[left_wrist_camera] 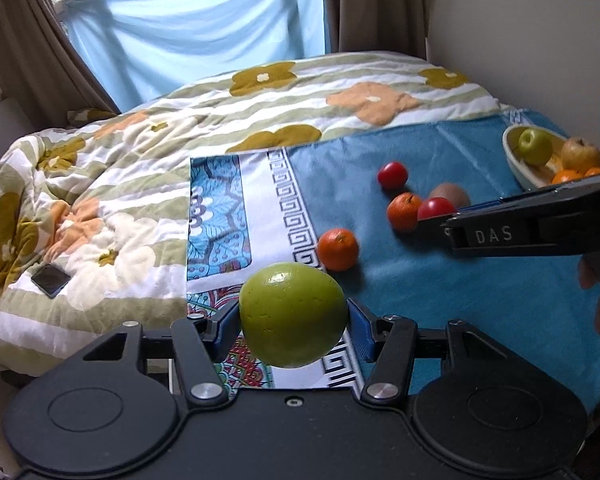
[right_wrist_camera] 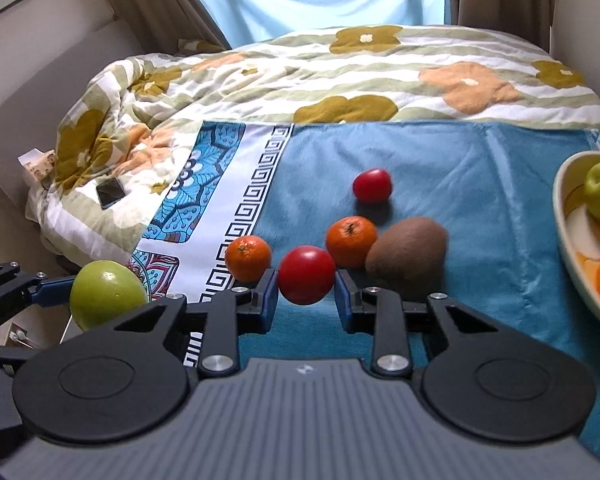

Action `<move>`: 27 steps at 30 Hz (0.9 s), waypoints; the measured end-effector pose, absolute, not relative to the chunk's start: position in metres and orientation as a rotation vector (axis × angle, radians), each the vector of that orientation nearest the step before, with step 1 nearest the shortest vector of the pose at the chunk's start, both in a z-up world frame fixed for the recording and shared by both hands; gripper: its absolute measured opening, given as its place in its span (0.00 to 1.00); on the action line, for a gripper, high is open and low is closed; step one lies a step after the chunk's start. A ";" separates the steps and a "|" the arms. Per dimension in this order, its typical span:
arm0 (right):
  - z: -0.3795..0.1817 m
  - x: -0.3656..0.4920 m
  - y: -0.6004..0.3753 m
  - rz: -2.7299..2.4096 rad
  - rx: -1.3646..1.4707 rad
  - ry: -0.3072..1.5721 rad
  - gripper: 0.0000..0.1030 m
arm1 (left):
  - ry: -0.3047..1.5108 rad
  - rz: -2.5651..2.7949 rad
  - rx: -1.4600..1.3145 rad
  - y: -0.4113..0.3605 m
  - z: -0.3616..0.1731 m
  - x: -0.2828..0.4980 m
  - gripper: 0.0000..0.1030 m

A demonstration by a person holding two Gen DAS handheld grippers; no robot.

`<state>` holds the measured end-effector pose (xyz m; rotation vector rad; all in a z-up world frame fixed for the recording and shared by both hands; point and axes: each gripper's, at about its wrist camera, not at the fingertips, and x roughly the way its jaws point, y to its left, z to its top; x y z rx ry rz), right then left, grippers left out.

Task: Organize fruits
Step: 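Grasp a red tomato with the right tool while the left tool lifts the green apple, then carry the green apple and red tomato with both tools over the cream bowl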

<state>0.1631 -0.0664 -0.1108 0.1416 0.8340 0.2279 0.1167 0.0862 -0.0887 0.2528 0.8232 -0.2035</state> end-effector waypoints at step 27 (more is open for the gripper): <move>-0.041 0.112 -0.300 0.193 0.127 0.741 0.44 | 0.693 -0.246 0.172 -0.119 -0.024 0.096 0.59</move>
